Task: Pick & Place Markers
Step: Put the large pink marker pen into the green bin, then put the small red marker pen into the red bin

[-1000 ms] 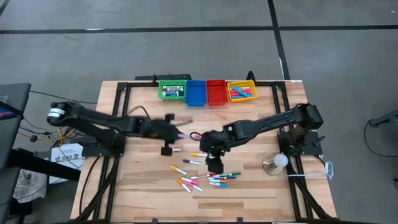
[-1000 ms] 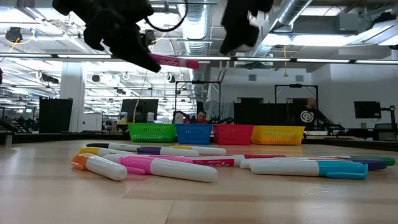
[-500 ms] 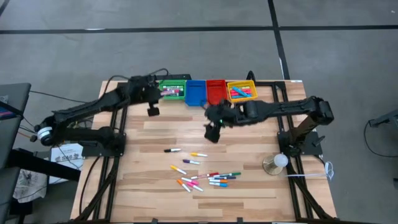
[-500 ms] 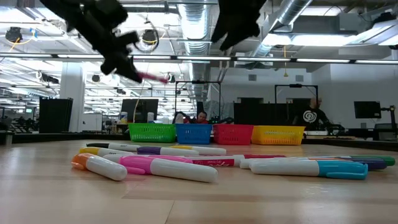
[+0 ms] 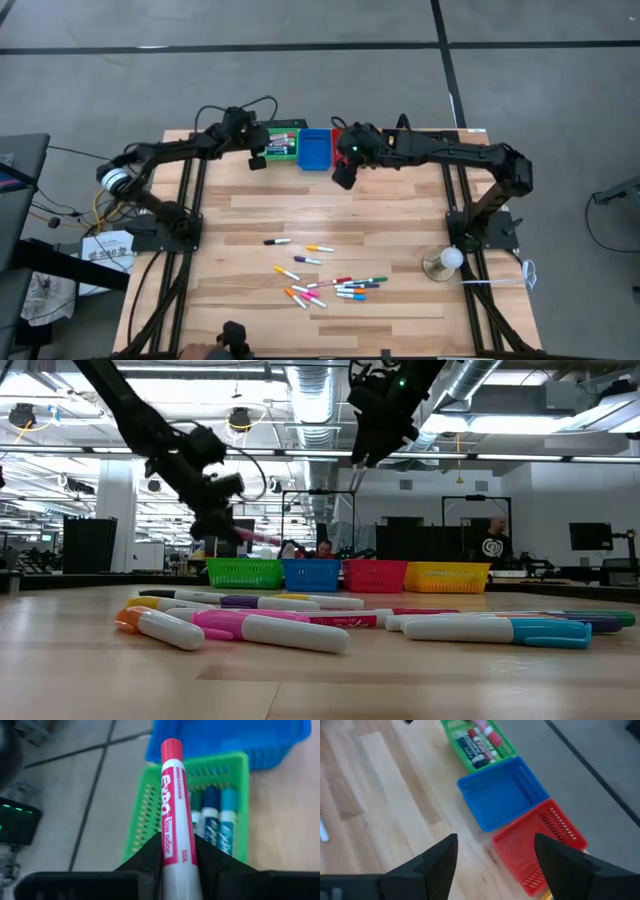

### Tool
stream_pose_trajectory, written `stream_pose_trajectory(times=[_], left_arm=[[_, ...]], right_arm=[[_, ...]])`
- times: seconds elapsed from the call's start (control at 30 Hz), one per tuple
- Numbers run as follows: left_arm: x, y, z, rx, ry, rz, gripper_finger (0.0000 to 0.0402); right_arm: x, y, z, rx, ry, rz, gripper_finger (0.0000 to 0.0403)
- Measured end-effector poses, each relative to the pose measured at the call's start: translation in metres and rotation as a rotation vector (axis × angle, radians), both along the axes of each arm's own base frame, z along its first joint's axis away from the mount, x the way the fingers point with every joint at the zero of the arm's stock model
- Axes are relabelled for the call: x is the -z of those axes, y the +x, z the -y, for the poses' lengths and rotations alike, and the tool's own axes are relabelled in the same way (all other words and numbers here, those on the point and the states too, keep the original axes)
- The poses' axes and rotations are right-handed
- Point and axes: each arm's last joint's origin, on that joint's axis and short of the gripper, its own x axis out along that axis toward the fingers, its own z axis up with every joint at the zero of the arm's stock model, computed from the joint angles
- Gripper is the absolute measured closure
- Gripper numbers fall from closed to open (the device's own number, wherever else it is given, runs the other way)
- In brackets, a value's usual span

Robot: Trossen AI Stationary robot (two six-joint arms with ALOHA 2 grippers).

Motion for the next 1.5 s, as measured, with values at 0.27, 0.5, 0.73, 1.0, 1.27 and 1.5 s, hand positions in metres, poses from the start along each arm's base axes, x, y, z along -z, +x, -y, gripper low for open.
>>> stream_pose_trajectory(times=[0.27, 0.5, 0.73, 1.0, 1.27, 1.5], left_arm=[[0.006, 0.004, 0.001, -0.005, -0.002, -0.025, 0.0314], [0.003, 0.001, -0.001, -0.111, 0.036, -0.054, 0.0251], [0.005, 0.007, 0.009, -0.123, 0.01, -0.069, 0.0213], [-0.046, 0.01, 0.042, -0.138, 0.019, 0.159, 0.022], [-0.107, -0.015, 0.109, -0.071, -0.351, 0.53, 0.0229], [-0.122, -0.033, 0.178, 0.153, -0.569, 0.498, 0.0238]], right_arm=[[0.001, 0.0, 0.002, -0.051, 0.073, 0.017, 0.0149], [0.001, 0.002, -0.007, -0.083, 0.084, 0.017, 0.0149], [0.003, 0.002, -0.021, -0.1, 0.104, -0.017, 0.0149], [0.008, -0.002, -0.033, -0.051, 0.167, -0.059, 0.0149], [0.009, 0.009, -0.081, -0.065, 0.157, 0.033, 0.0149], [0.031, 0.013, -0.131, -0.117, 0.225, 0.141, 0.0149]])
